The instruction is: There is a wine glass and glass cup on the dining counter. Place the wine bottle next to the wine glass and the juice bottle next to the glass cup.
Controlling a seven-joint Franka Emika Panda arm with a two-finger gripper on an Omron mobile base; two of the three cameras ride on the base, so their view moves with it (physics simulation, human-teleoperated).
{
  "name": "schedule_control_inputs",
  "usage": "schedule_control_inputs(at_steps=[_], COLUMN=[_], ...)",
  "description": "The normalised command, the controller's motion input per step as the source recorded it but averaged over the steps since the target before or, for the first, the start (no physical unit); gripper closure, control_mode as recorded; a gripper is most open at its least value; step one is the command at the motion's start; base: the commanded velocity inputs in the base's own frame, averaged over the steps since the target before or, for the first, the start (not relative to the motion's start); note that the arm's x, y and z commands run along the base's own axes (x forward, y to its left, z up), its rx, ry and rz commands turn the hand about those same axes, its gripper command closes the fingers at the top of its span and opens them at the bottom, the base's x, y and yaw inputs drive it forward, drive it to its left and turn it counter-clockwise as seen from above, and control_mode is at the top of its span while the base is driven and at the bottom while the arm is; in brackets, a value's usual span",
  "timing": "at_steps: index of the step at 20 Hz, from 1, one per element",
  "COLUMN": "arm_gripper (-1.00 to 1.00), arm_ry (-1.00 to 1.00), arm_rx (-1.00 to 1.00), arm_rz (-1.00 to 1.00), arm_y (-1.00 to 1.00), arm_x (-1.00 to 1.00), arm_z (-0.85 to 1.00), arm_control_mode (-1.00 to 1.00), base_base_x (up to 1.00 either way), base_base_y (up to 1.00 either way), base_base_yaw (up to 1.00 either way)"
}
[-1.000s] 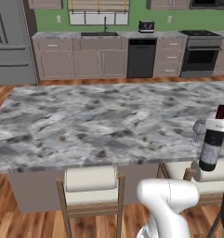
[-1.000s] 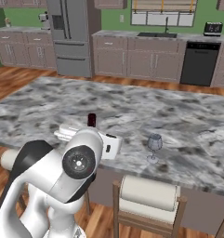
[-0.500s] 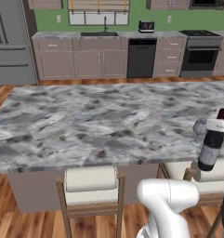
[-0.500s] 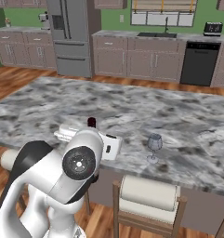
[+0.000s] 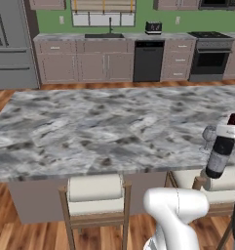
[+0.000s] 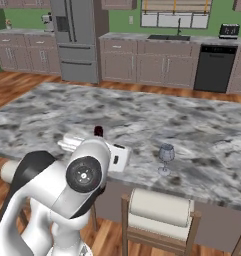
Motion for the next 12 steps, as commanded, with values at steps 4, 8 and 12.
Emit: schedule_control_inputs(at_steps=[4,8,12], arm_gripper=[1.00,1.00,1.00], arm_ry=[-0.06,-0.04,-0.10], arm_rx=[-0.05,-0.13,-0.10], arm_rz=[-0.20,-0.19,-0.15], arm_y=[0.33,0.39,0.33], arm_x=[0.20,0.31,0.33], arm_z=[0.17,0.15,0.14], arm_control_mode=[-1.00,-1.00,-1.00], base_base_x=[0.00,0.00,0.00], base_base_y=[0.00,0.00,0.00], base_base_yaw=[0.00,0.00,0.00])
